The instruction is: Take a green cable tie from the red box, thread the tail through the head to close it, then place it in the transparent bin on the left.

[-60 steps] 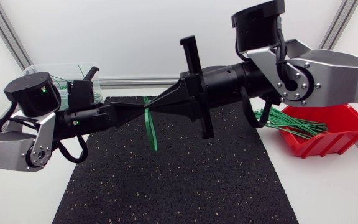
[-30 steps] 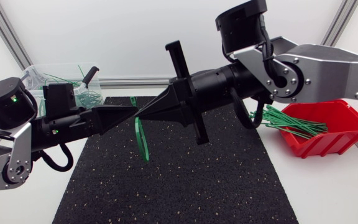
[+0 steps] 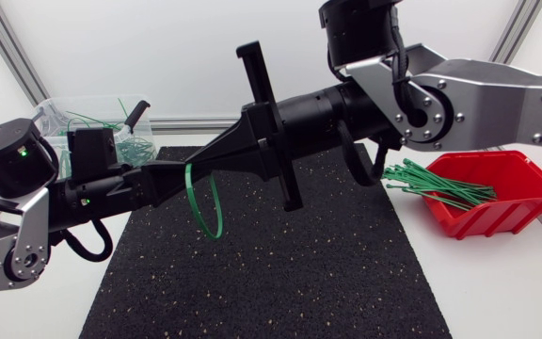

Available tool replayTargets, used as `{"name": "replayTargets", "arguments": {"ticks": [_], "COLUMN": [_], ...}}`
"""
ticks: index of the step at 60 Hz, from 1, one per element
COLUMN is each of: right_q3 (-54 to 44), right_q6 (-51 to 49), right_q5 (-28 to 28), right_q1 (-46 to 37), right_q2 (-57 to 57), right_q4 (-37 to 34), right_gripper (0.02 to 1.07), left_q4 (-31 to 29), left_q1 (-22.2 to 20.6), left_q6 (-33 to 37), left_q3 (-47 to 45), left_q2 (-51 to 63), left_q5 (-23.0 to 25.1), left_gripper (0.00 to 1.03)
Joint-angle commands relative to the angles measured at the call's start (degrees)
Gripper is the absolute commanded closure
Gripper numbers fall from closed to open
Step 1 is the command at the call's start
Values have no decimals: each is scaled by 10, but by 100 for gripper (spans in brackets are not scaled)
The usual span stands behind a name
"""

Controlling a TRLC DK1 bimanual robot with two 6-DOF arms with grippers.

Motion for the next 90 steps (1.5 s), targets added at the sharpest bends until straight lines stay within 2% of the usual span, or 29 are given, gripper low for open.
{"name": "replayTargets", "arguments": {"ticks": [1,35,39,43,57,68,90], "right_q3": [3,-9,-14,-35,-53,-49,-57], "right_q6": [33,34,37,40,41,79,85], "right_q5": [1,-1,12,51,98,42,16], "right_q1": [4,-4,-5,-2,-3,-4,-6], "right_q2": [18,17,16,0,-23,-17,5], "right_q4": [10,19,46,96,109,108,108], "right_gripper": [102,102,102,102,102,102,102], "left_q4": [11,12,12,12,12,12,29], "left_q1": [-3,-2,-2,-3,-3,-2,-2], "left_q6": [-4,-13,-12,-11,-12,-12,-5], "left_q3": [-16,-20,-20,-20,-22,-22,-8], "left_q2": [-12,-27,-28,-28,-32,-33,-19], "left_q5": [-2,-2,-2,-2,-2,-2,12], "left_gripper": [100,100,100,100,100,100,100]}}
